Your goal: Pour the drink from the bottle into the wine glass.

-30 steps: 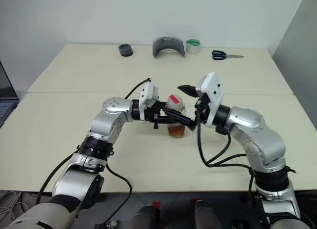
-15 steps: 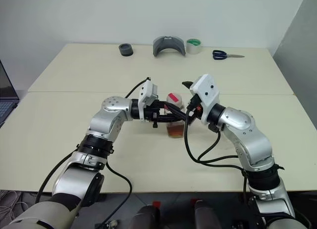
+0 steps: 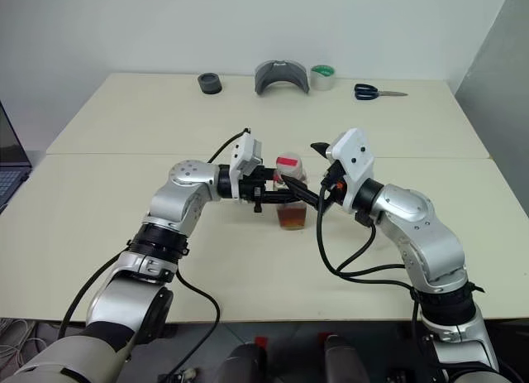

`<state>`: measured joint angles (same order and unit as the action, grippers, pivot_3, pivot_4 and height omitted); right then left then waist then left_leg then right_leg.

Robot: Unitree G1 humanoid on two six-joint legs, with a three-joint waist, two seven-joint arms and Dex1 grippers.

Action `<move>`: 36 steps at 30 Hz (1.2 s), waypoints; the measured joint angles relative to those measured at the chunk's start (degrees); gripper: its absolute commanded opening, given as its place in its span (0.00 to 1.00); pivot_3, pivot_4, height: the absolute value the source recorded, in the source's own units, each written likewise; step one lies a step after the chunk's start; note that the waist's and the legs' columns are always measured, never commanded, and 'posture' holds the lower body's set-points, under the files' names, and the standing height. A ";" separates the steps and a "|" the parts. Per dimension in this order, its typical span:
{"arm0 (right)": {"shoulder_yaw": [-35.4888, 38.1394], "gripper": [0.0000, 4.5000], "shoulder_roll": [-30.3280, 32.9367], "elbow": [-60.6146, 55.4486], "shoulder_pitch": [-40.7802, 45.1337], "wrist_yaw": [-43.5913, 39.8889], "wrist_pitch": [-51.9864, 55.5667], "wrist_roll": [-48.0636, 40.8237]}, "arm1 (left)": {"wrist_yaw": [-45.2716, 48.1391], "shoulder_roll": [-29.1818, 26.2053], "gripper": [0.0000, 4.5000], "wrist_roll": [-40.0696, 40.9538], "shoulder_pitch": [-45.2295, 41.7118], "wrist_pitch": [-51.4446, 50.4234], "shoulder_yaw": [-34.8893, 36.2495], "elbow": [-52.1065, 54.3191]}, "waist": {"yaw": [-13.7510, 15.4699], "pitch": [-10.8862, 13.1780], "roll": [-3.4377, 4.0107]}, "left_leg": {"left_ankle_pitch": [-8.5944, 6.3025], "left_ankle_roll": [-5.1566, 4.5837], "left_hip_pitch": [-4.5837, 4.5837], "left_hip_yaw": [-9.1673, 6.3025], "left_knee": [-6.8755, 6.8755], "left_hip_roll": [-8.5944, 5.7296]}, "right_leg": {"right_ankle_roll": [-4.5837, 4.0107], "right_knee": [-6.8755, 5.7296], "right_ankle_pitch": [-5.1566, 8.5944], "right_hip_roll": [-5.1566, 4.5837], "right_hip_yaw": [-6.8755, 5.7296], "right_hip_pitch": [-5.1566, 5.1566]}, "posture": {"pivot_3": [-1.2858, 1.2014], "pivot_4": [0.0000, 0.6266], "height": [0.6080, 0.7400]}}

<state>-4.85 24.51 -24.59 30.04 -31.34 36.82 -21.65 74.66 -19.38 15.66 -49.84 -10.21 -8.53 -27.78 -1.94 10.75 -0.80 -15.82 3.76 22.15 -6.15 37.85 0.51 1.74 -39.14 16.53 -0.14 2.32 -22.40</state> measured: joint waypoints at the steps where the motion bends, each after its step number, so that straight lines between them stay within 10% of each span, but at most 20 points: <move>1: 0.03 1.00 0.00 -0.10 -0.01 0.00 0.11 -0.11 | 0.02 -0.06 0.41 -0.01 0.00 0.20 0.00 0.00 | 0.00 0.00 0.00 | 0.00 0.00 0.00 0.00 0.00 0.00 | 0.00 0.00 0.00 0.00 0.00 0.00 | 0.52 0.24 1.00; 36: -3.04 1.00 -1.64 2.24 4.90 1.03 0.08 2.66 | 0.76 -0.71 0.41 -0.33 0.27 0.91 -0.01 0.02 | 0.00 0.00 0.00 | 0.00 0.00 0.00 0.00 0.00 0.00 | 0.00 0.01 0.00 0.00 0.00 0.00 | 0.52 0.24 1.00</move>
<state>-7.89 22.87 -22.35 34.94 -30.31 36.91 -18.99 75.42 -20.09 15.34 -49.57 -9.30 -8.54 -27.75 -1.94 10.75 -0.80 -15.82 3.76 22.15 -6.15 37.85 0.51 1.74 -39.13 16.53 -0.14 2.32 -22.40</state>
